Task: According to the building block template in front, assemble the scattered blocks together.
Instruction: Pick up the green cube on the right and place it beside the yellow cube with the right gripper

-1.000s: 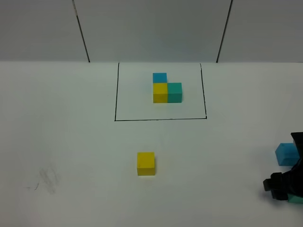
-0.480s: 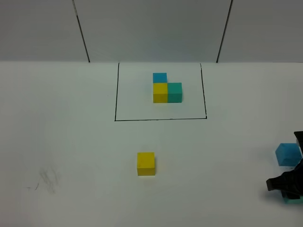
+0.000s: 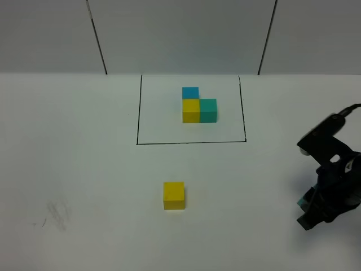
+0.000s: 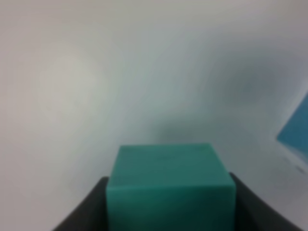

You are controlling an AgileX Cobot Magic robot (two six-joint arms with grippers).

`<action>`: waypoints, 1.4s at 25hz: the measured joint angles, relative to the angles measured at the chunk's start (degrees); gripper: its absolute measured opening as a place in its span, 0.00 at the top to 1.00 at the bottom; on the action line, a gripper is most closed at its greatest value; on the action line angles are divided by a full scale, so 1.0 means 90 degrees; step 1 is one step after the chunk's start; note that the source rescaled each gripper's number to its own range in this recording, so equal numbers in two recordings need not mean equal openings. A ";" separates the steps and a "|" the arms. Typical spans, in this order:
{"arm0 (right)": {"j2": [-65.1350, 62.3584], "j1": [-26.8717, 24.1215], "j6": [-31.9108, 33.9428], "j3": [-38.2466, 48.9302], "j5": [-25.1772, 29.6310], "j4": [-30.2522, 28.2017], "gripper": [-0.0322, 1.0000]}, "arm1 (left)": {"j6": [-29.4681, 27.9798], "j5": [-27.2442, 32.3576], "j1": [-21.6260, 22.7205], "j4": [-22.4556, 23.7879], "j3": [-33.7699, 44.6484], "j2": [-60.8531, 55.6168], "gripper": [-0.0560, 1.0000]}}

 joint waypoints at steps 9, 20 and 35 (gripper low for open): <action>0.0648 0.0850 -0.1184 -0.0898 0.0399 -0.0034 0.97 | 0.0000 0.0000 0.0000 0.0000 0.0000 0.0000 0.76; 0.1978 0.1624 -0.2166 -0.2312 0.0978 -0.0039 0.97 | 0.0000 0.0000 0.0000 0.0006 0.0000 0.0000 0.76; 0.3369 0.2375 -0.3267 -0.4027 0.1560 -0.0050 0.97 | 0.0000 0.0000 0.0000 0.0006 0.0000 0.0000 0.76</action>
